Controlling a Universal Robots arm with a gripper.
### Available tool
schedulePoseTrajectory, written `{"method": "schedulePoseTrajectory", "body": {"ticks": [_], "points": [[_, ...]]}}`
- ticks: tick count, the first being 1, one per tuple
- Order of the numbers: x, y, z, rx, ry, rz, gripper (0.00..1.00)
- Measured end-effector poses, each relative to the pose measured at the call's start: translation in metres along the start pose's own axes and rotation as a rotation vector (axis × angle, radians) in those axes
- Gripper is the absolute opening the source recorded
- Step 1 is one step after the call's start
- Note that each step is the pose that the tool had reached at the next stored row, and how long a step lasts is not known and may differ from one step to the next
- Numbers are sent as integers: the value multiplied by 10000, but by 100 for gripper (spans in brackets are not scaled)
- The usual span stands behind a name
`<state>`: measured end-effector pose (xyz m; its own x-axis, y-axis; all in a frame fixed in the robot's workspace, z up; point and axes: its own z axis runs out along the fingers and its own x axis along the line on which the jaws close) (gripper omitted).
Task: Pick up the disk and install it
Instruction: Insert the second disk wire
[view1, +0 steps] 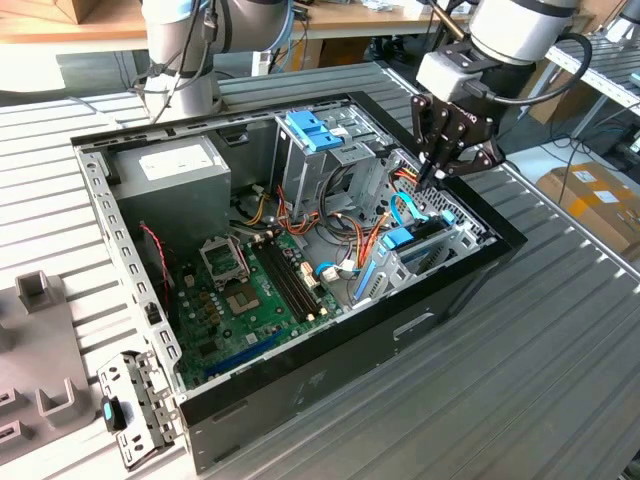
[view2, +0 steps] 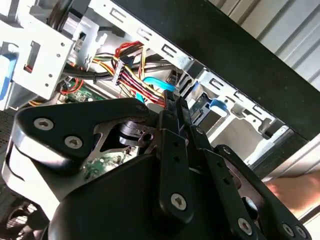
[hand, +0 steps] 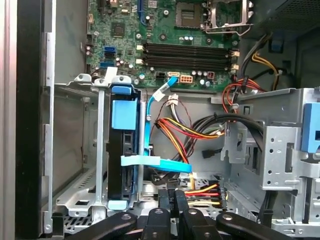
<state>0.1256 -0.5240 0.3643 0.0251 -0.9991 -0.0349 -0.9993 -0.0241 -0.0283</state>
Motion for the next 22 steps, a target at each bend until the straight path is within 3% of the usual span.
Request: {"method": "schedulePoseTrajectory", "body": {"ticks": [3,8,13,22], "points": [[15,1,5,16,2,470,16],[193,6,-1,17,-203,487,16],[362,27,-1,21,-451,474,16],[408,54,37,23,-460,474,16]]}}
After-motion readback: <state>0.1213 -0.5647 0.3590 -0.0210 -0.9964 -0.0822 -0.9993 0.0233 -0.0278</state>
